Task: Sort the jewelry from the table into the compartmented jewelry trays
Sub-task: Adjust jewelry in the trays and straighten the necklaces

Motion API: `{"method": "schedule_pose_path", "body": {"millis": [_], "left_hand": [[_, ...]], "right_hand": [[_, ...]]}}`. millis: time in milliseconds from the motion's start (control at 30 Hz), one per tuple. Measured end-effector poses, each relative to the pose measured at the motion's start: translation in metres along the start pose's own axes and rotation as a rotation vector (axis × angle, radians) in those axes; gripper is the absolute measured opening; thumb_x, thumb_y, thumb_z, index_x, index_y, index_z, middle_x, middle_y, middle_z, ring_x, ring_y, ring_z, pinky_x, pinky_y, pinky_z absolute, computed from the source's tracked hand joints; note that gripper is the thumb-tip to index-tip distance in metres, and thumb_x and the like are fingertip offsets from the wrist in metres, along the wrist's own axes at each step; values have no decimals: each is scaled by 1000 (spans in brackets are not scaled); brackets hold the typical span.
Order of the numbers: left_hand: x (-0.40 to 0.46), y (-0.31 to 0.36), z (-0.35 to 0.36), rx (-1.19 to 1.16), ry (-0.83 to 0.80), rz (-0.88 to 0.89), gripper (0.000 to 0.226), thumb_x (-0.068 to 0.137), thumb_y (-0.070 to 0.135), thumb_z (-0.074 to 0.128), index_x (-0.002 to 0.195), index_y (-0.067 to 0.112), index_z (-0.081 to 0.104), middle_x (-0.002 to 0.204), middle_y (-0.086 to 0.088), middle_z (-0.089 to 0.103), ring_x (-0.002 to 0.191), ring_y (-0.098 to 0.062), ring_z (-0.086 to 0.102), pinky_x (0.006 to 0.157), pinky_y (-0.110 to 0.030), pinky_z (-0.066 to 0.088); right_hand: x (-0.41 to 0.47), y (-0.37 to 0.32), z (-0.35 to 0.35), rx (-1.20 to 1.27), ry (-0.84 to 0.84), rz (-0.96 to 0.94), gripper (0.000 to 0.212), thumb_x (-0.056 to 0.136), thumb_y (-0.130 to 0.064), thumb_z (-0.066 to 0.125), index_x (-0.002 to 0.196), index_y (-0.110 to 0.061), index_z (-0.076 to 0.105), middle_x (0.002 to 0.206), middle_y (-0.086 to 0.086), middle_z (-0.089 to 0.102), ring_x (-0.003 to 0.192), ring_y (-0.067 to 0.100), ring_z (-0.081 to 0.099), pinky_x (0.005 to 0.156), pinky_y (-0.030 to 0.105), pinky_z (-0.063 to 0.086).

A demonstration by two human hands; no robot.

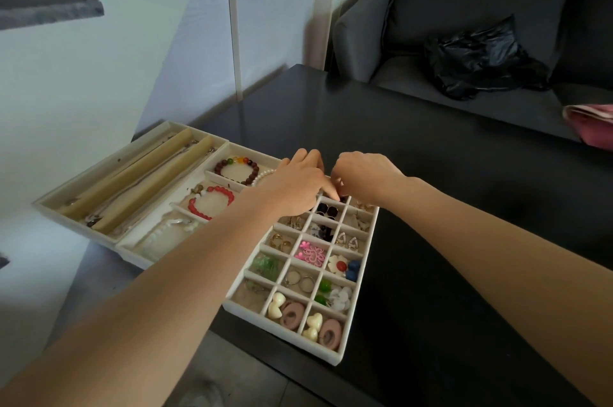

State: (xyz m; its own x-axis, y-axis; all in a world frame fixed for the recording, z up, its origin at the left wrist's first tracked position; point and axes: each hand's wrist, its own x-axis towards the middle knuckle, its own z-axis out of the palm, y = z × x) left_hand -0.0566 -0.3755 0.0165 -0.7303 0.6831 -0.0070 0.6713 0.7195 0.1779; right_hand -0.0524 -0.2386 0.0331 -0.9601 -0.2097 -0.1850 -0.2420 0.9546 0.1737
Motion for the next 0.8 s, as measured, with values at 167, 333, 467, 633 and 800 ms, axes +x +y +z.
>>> {"method": "schedule_pose_path", "body": {"millis": [167,333,467,633,800], "left_hand": [[0,0,2,-20,13,-3,50,92,3,46,124,40,58,113,2,39,108,-14,30,86,-26,25],[0,-2,4,-48,29,-16,49,92,3,48,122,40,59,108,4,37,105,-13,30,89,-27,28],[0,-2,3,-50,39,-10,48,92,3,48,121,40,60,104,5,33,98,-9,24,91,-29,31],[0,-3,2,-43,5,-6,54,91,0,46,125,41,57,108,3,35,100,-9,25,92,-31,30],[1,-2,3,-19,7,3,50,92,4,46,122,41,59,110,2,38,102,-12,28,92,-31,30]], "right_hand": [[-4,4,3,47,32,-10,23,97,-25,49,110,-16,66,108,4,53,88,20,59,71,28,49],[-10,5,9,30,93,-59,24,98,-29,48,113,-18,63,109,2,49,86,17,57,72,27,50],[-12,7,15,135,121,-40,23,96,-29,51,114,-20,64,107,-1,49,88,16,56,71,25,48],[-15,18,10,278,173,15,16,91,-27,60,105,-23,67,102,-5,49,88,9,52,69,21,41],[-15,16,0,246,81,-4,9,87,-22,66,95,-25,70,96,-10,48,87,9,52,66,22,40]]}}
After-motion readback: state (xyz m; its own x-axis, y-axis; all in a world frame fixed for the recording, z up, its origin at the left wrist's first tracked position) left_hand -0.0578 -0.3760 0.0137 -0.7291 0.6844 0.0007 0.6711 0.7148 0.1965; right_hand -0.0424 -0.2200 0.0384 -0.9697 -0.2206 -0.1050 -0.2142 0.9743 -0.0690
